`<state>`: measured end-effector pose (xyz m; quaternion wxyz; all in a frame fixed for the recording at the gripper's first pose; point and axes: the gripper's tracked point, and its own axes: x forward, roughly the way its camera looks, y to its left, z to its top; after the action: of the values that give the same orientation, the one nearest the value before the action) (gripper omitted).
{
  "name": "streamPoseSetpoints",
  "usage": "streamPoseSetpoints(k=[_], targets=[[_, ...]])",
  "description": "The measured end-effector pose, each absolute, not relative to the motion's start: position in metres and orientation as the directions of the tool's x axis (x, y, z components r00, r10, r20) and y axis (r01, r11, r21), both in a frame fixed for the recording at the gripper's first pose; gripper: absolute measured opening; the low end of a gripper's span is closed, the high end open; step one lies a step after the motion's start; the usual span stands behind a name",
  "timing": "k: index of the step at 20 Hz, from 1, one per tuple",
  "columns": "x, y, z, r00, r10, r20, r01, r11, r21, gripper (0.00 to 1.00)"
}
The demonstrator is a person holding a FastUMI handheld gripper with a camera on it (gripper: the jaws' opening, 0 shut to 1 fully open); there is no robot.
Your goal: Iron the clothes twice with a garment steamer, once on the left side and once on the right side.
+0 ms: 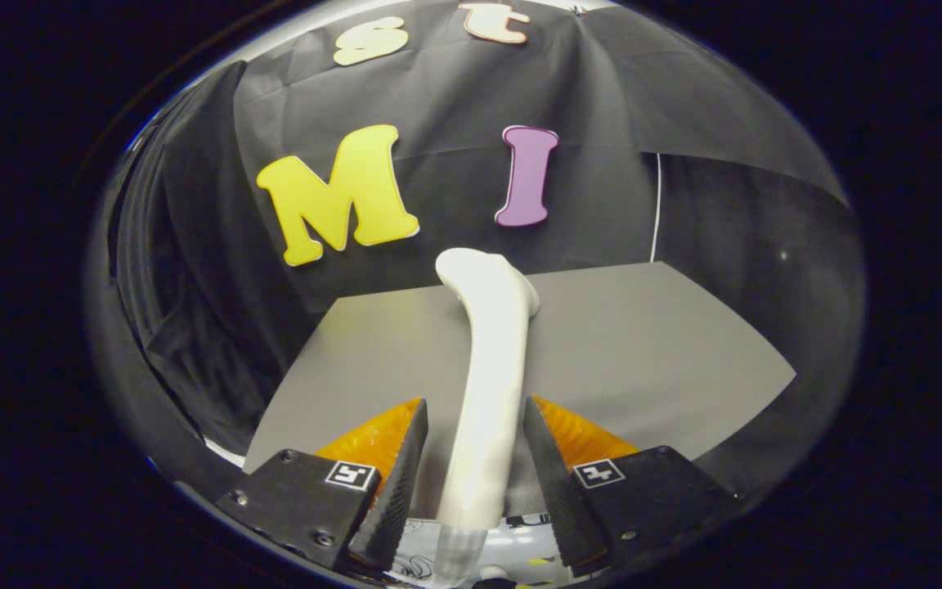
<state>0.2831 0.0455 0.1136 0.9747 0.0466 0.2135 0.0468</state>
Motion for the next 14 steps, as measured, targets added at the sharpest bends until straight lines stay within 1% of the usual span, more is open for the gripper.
streamPoseSetpoints(k=[2, 3, 5, 7, 10, 14], targets=[[0.285, 0.049, 0.099, 0.885, 0.122, -0.450, -0.068, 0.989, 0.134, 0.72], [0.284, 0.049, 0.104, 0.892, 0.117, -0.437, -0.065, 0.989, 0.132, 0.70], [0.287, 0.043, 0.101, 0.885, 0.098, -0.456, -0.053, 0.993, 0.110, 0.63], [0.292, 0.036, 0.100, 0.887, 0.069, -0.457, -0.029, 0.995, 0.093, 0.55], [0.292, 0.036, 0.102, 0.891, 0.056, -0.450, 0.000, 0.992, 0.124, 0.42], [0.289, 0.039, 0.103, 0.889, 0.053, -0.455, 0.016, 0.989, 0.146, 0.38]])
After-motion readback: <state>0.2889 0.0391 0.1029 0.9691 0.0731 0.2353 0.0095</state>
